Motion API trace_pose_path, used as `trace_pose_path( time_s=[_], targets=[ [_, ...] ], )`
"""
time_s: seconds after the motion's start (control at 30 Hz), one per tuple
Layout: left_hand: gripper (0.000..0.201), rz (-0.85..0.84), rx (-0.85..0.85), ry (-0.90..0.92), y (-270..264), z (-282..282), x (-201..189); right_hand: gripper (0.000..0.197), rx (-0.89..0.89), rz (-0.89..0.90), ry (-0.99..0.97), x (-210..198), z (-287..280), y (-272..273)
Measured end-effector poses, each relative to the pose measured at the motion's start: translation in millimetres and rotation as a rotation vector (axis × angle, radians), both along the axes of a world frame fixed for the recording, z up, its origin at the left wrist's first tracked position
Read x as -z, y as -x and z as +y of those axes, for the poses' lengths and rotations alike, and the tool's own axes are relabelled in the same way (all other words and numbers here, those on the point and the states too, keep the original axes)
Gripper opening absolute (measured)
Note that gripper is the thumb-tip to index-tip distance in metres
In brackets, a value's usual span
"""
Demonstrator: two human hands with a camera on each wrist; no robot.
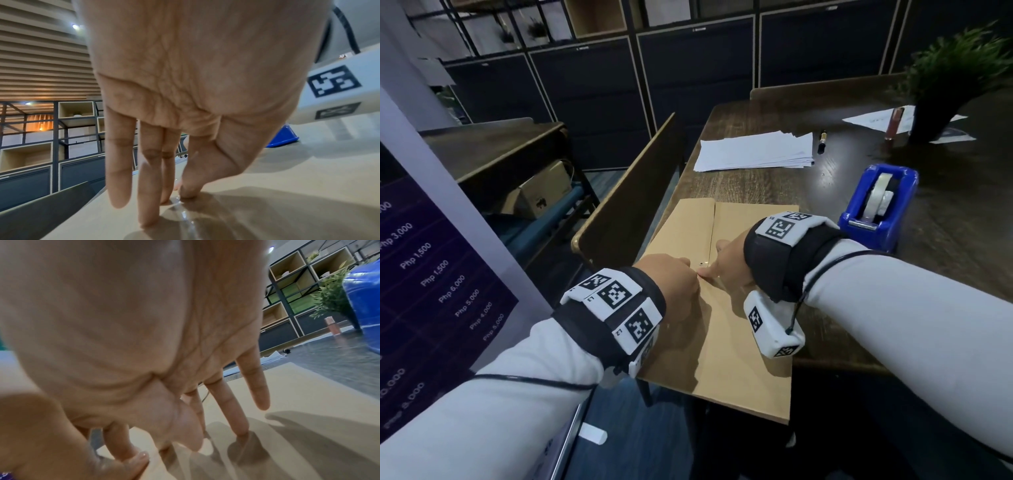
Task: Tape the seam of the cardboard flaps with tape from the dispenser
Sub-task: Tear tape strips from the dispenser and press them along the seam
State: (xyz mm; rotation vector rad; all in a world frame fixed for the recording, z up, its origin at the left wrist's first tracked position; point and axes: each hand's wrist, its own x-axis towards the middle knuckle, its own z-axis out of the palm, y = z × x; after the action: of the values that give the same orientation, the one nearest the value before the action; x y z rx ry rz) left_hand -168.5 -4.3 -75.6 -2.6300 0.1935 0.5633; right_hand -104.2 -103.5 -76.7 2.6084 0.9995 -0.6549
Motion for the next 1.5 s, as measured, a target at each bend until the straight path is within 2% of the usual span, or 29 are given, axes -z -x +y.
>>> trace_pose_path(
  time_s=[0.1,0.17,0.3,0.47,0.63,0.67,0.73,0.8,0.83,0.97,1.07,1.13,1.27,1.37,1.5],
  targets=[
    [0.041,-0.008,-0.007,-0.024,1.4,-3.8,3.3,0.044,-0.078,-0.202,0.069,7.7,7.1,7.5],
    [0.041,-0.007,-0.003,-0.038,2.3,-5.2,5.6,0.044,-0.160,-0.217,0.178,7.3,6.8,13.7],
    [0.041,0.009,0.015,-0.022,0.4,1.7,3.3,0.044,-0.221,-0.129,0.118,-3.4,-6.1,7.9],
    [0.041,0.024,0.047,0.033,-0.6,17.4,4.6,0.046,-0.292,-0.281,0.253,-4.3,-11.5,19.6],
    [0.038,0.014,-0.031,0.086,-2.9,26.9,6.3,0.047,-0.189,-0.204,0.197,-0.6,1.2,21.5],
    [0.037,0.013,-0.050,0.097,-3.4,28.5,6.9,0.045,-0.108,-0.167,0.121,0.6,4.2,20.5],
    [0.036,0.007,-0.075,0.126,-4.3,30.7,7.5,0.042,-0.042,-0.129,0.111,0.8,11.1,23.7],
    [0.035,0.000,-0.087,0.152,-5.2,31.6,6.7,0.042,-0.068,-0.168,0.138,3.1,10.7,23.6],
    [0.034,0.003,-0.088,0.158,-5.8,32.2,5.4,0.042,-0.039,-0.148,0.044,2.7,8.0,22.2],
    [0.035,0.005,-0.126,0.261,-6.3,33.9,-6.6,0.042,-0.012,-0.142,-0.119,0.4,-8.5,12.9],
    [0.039,-0.021,-0.162,0.359,-9.4,34.0,-19.0,0.054,0.079,-0.120,-0.335,3.3,-31.1,-0.8],
    [0.041,-0.122,-0.156,0.396,-15.7,33.1,-26.3,0.056,0.130,-0.195,-0.485,-1.6,-50.0,-5.5],
    [0.040,-0.352,-0.104,0.526,-28.1,16.3,-41.0,0.040,0.171,-0.472,-0.738,-14.6,-86.4,-8.1],
    [0.035,-0.406,-0.077,0.695,-35.3,-9.9,-44.8,0.038,0.178,-0.630,-0.718,-19.3,-107.0,-9.4],
    [0.029,-0.416,-0.006,0.856,-52.1,-47.4,-38.1,0.045,0.242,-0.653,-0.687,-18.4,-133.1,-17.9]
  ],
)
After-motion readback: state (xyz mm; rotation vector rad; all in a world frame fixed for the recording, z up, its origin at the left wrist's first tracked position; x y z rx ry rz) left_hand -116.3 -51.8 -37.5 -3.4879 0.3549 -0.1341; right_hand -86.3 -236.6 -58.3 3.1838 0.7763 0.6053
